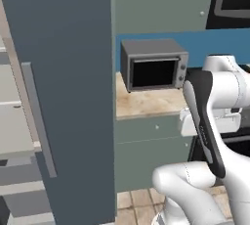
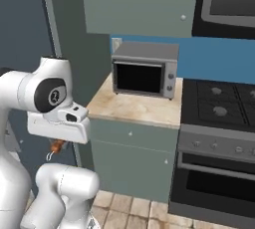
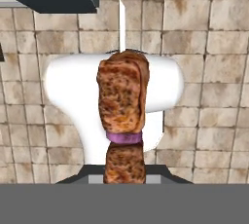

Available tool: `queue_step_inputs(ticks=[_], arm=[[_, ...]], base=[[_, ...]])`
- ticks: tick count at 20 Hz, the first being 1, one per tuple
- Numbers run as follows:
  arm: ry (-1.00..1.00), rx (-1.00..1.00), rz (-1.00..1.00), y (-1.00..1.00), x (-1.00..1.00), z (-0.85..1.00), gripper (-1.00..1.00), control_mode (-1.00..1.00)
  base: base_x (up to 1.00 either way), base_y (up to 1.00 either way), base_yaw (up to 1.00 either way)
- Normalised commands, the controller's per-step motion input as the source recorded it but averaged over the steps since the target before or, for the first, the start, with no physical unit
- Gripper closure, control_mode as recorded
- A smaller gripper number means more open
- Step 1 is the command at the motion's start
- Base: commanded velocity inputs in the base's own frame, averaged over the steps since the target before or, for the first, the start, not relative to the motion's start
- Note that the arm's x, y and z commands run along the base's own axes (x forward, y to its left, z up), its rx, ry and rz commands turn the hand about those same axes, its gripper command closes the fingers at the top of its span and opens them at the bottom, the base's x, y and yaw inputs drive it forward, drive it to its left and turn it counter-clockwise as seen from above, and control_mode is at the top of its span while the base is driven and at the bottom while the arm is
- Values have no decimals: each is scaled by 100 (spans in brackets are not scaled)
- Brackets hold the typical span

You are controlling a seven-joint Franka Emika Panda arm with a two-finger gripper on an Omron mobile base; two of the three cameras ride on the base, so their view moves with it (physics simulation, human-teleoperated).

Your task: Store the kebab skewer in the freezer for long-term storage. Close the freezer door after placing the cooked food.

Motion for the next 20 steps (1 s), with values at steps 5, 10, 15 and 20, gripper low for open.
queue_step_inputs(ticks=[5, 10, 15, 20], arm=[[0, 0, 0, 0, 0, 0, 100, 100], [0, 0, 0, 0, 0, 0, 100, 100], [0, 0, 0, 0, 0, 0, 100, 100], [0, 0, 0, 0, 0, 0, 100, 100]], base=[[-15, 67, 28], [0, 89, 45], [-14, 83, 40], [-13, 85, 40]])
